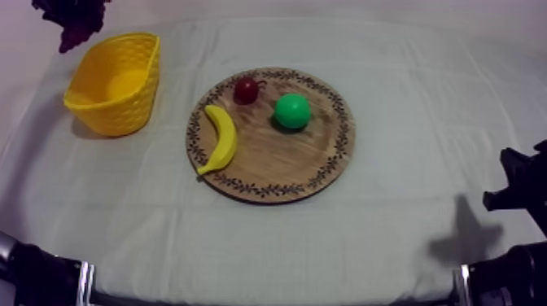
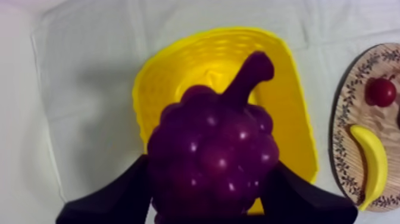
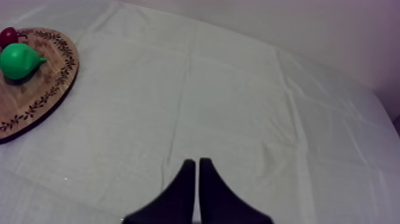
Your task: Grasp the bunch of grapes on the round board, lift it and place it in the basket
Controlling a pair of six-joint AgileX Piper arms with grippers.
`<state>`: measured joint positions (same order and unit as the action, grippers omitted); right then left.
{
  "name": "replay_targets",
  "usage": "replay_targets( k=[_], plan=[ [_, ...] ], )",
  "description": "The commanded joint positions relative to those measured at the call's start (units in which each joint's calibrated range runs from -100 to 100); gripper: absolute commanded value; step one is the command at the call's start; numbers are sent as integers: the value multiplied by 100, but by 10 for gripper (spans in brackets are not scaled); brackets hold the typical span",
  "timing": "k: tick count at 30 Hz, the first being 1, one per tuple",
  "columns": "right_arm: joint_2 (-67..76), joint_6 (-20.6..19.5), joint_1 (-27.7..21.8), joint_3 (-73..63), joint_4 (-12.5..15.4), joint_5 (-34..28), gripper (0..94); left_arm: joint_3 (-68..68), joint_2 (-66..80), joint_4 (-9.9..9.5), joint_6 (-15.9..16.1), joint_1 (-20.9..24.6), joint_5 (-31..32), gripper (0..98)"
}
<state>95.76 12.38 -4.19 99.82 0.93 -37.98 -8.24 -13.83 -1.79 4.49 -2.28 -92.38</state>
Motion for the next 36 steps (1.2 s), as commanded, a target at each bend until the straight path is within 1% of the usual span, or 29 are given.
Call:
replay_targets(
  k=[1, 10, 16, 19, 30, 33, 36],
  plan=[
    [0, 1, -2, -4, 2, 0, 3, 66, -64, 13, -13, -2, 64, 463],
    [0, 1, -2, -4, 2, 0, 3, 562, -533, 130, -93, -50, 573, 462],
    [0, 1, -2, -4, 2, 0, 3, 866, -817, 213, -137, -43, 809, 491],
    [0, 1, -2, -4, 2, 0, 3, 949, -952, 268, -122, -34, 835, 544],
    [0, 1, -2, -4, 2, 0, 3, 950, -1263, 385, -143, -8, 668, 803],
    [0, 1, -2, -4, 2, 0, 3, 924, -1251, 407, -172, 2, 622, 852],
    [0, 1, -2, -4, 2, 0, 3, 913, -1181, 416, -203, 1, 595, 878]
  ],
)
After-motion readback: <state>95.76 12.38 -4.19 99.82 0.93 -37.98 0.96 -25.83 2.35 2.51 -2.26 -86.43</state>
